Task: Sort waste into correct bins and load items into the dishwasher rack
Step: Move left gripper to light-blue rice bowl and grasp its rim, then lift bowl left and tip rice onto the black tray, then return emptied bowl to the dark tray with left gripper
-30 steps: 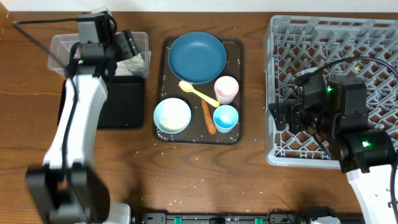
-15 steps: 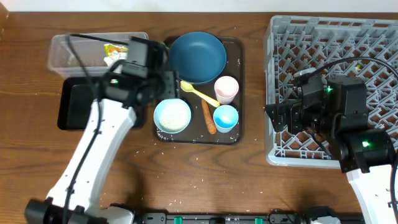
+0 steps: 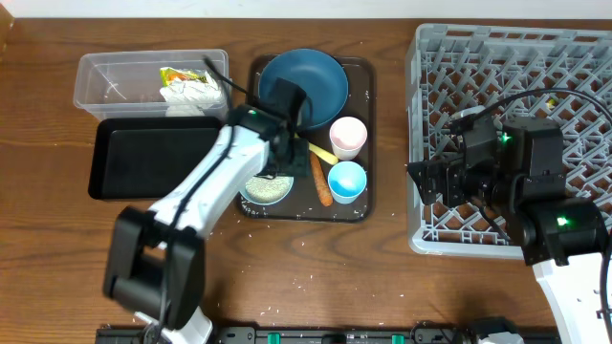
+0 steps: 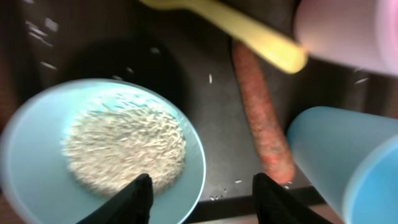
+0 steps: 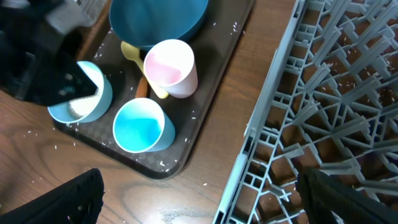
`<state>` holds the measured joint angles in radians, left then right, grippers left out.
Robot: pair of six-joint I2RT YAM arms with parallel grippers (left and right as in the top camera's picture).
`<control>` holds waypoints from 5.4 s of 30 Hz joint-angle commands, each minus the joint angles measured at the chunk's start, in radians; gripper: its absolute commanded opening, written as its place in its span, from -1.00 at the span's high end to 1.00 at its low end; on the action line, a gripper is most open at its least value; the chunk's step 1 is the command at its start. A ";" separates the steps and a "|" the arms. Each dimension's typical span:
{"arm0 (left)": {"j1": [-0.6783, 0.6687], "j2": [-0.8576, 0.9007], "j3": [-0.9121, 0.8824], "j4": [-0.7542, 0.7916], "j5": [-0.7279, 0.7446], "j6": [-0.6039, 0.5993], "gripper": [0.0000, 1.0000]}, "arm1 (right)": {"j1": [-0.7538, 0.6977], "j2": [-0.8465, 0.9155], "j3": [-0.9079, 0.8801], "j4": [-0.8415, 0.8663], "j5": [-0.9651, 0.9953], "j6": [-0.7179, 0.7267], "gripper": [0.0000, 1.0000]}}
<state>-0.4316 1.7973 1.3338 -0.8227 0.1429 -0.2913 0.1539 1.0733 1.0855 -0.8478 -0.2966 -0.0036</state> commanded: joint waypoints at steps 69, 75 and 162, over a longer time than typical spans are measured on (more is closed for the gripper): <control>1.014 0.122 0.091 -0.121 1.170 0.351 0.87 | 0.010 0.002 0.018 0.021 -0.026 0.010 -0.99; 1.038 0.185 0.091 -0.110 1.369 0.351 0.87 | 0.010 0.002 0.018 0.021 -0.026 0.010 -0.98; 0.106 -0.018 0.064 -0.111 0.058 -0.011 0.88 | 0.010 0.007 0.018 0.013 -0.026 0.010 -0.98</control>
<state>-0.2333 1.7603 1.4166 -0.9318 0.5400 -0.2466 0.1539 1.0756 1.0855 -0.8333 -0.3153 -0.0036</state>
